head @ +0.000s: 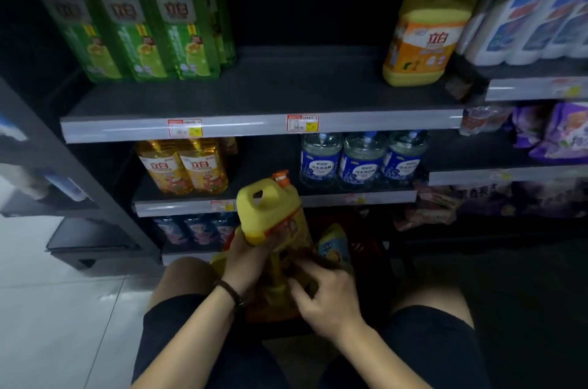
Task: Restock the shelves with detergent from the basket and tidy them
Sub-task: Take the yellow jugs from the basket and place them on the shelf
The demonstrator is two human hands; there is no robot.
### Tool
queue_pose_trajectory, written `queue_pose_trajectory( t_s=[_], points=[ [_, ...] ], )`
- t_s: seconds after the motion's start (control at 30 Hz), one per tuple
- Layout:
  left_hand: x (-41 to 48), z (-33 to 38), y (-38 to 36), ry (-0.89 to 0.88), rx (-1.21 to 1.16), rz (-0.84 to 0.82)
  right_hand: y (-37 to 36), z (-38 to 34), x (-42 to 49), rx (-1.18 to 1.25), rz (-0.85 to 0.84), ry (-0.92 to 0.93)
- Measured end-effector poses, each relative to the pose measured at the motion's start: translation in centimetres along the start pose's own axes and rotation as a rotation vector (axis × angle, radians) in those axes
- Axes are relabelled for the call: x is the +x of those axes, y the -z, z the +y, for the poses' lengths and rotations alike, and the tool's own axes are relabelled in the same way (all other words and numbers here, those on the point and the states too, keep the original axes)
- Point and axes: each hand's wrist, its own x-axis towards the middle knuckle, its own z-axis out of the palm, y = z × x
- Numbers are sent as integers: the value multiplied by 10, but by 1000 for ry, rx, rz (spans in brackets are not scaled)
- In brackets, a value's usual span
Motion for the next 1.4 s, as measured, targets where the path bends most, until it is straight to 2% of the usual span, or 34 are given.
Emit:
queue_pose_trajectory(
  t_s=[0.13,0.2,0.33,0.43,0.5,0.7,0.83,0.93,1.1,1.2,1.4],
  points=[
    [-10,37,7,55,-132,-7,24,-9,17,-2,-98,17],
    [-17,59,12,-18,-114,-35,38,-20,30,30,-134,16],
    [-31,105,19,-151,-109,-52,75,-60,63,391,-134,-78],
    [-44,147,25,-156,-158,-68,108,-96,83,677,-240,-57],
    [-54,180,25,-189,-155,-98,128,-122,91,756,-281,-21],
    [-71,278,34,-354,-122,-234,181,-208,115,875,-223,129],
    [-72,332,36,-454,-61,-141,211,-255,143,922,-162,207],
    [-67,365,45,-564,112,-18,225,-290,167,923,-31,248],
    [-40,400,67,-688,346,48,234,-338,217,959,89,267],
    [-16,429,77,-749,358,71,234,-362,249,942,80,264],
    [39,466,93,-718,231,64,233,-399,314,914,103,227]
  ],
)
